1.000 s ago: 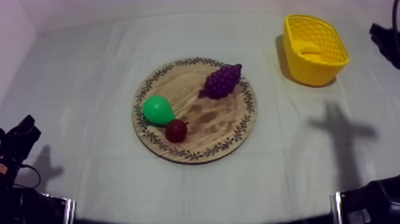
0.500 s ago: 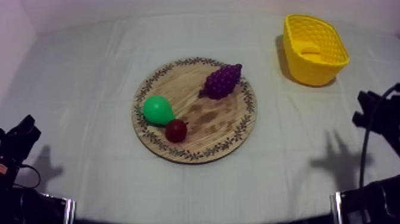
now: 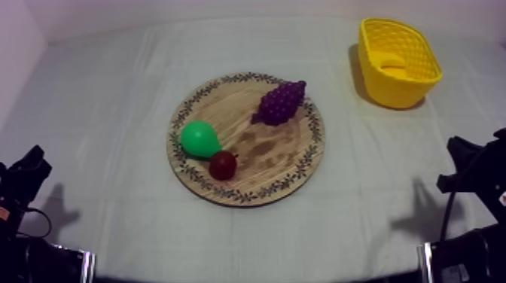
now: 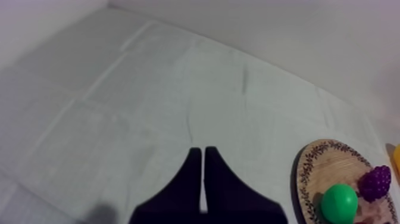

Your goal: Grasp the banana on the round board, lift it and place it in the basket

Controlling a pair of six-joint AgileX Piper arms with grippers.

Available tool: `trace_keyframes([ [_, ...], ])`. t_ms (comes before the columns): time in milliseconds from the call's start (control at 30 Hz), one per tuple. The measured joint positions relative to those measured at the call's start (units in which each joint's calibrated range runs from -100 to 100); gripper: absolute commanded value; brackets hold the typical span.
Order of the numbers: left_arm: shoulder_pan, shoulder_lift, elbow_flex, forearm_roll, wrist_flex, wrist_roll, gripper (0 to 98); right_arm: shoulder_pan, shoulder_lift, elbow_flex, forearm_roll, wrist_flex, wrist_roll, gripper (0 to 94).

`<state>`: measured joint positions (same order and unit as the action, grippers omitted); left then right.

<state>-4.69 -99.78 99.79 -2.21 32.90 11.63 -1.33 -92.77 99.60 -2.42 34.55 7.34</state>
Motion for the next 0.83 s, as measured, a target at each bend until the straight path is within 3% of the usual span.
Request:
trace_keyframes([
  [200,0.0,0.0,0.0,0.00,0.0,0.0,0.1,-0.2,-2.7,0.1,0.9,3.8,-1.9,0.4],
  [433,0.0,0.0,0.0,0.00,0.0,0.0,0.1,-0.4,-2.9,0.1,1.1,3.8,2.0,0.4],
  [833,0.0,0.0,0.0,0.00,0.0,0.0,0.1,-0.4,-2.9,0.1,1.1,3.8,2.2,0.4],
])
